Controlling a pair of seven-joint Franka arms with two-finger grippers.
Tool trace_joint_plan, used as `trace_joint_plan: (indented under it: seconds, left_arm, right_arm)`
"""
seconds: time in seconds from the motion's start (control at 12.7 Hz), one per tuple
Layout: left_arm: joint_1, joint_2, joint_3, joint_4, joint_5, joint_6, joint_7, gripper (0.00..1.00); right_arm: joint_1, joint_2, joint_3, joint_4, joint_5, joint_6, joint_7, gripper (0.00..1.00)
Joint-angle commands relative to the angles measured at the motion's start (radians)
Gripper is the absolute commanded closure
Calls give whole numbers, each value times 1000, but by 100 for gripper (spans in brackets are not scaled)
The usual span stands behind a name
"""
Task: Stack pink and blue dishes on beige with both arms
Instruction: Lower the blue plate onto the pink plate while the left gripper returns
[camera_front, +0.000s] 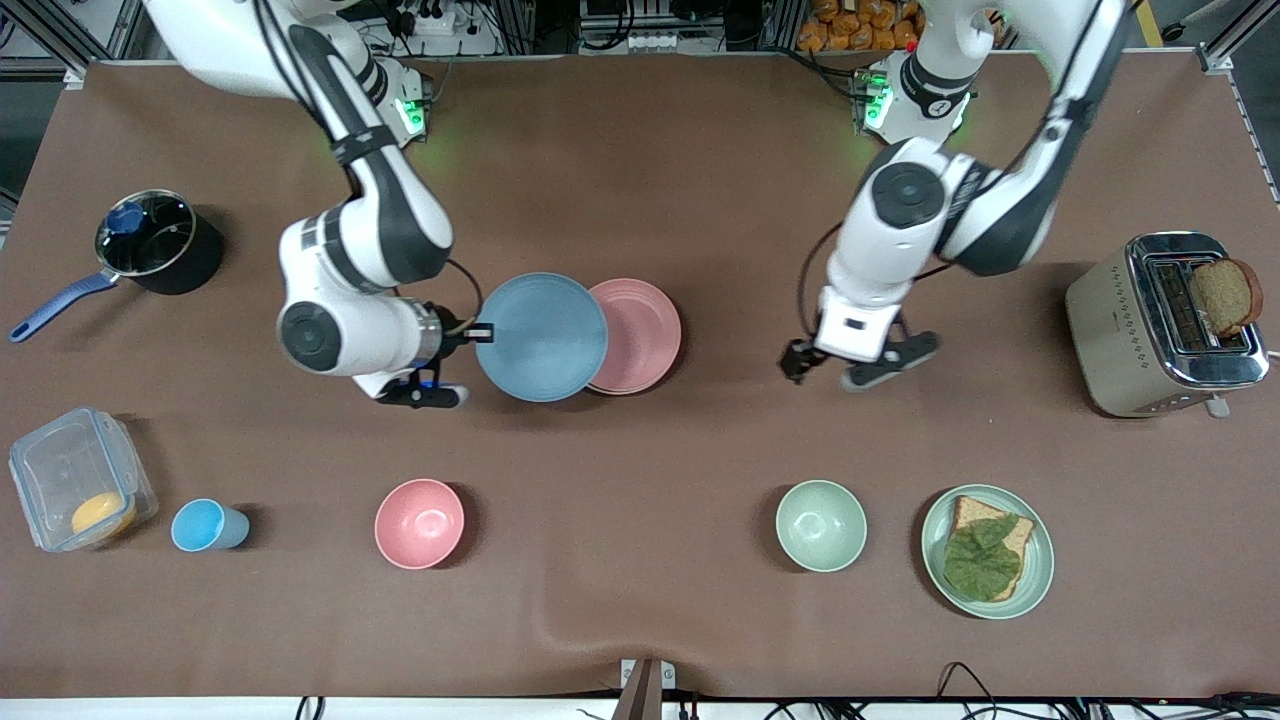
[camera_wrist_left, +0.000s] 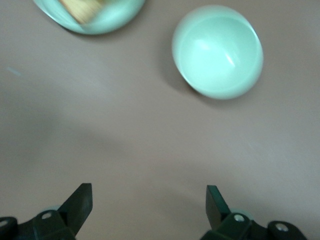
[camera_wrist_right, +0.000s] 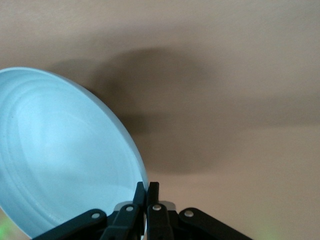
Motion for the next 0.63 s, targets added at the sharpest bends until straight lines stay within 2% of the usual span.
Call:
trace_joint_plan:
  seconds: [0.0, 0.24, 0.47, 0.55]
  left_arm:
    - [70, -70, -6, 63, 39, -159, 48, 0]
    - [115, -55, -3, 254, 31, -423, 260, 0]
    - [159, -57, -3, 331, 23, -465, 376, 0]
    - [162, -57, -3, 366, 23, -521, 418, 0]
  right_arm:
    - [63, -2, -8, -17, 20, 52, 94, 100]
    - [143, 40, -8, -15, 20, 139, 197, 100]
    - [178, 66, -8, -17, 22, 175, 242, 100]
    - [178, 69, -8, -18, 26, 175, 242, 100]
